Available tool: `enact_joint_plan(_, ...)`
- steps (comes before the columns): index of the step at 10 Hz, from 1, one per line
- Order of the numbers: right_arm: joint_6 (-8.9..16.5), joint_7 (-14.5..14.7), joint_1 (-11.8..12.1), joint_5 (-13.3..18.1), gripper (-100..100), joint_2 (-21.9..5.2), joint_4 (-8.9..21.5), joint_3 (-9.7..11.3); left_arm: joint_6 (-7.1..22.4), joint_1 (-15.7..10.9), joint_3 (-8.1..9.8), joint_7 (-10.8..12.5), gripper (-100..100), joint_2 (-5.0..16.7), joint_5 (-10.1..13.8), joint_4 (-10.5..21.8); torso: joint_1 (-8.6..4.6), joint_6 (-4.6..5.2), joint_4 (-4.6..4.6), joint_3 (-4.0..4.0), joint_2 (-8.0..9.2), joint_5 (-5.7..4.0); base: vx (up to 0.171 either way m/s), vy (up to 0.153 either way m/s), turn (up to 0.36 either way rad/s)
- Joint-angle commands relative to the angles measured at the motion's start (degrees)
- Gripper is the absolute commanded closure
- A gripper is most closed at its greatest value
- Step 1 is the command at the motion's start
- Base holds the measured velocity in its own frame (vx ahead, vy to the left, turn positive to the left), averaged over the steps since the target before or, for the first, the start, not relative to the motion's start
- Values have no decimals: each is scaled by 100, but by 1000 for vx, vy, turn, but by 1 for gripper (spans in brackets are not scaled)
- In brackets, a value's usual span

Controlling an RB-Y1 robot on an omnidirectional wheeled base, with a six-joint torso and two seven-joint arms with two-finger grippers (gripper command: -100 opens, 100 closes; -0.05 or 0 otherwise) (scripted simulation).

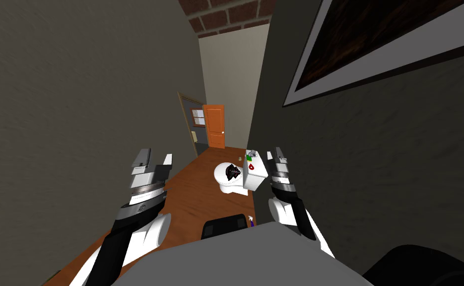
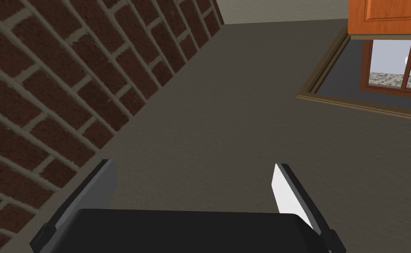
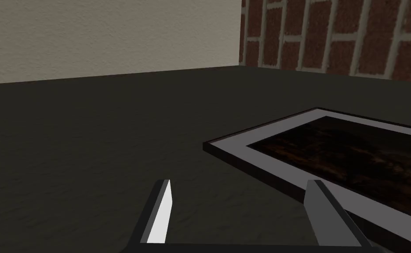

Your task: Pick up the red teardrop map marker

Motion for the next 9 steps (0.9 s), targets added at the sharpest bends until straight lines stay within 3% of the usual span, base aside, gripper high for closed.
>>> enact_joint_plan(1,35,3,24,-28,-100,-210,31,12,0,0,0,0,0,0,0,0,0,0,0,0,0,0,3,11,-8)
enact_joint_plan(9,328,-2,259,-273,-100,-1507,313,114,0,0,0,0,0,0,0,0,19,-1,-1,-3,-6,5,13,46,-28)
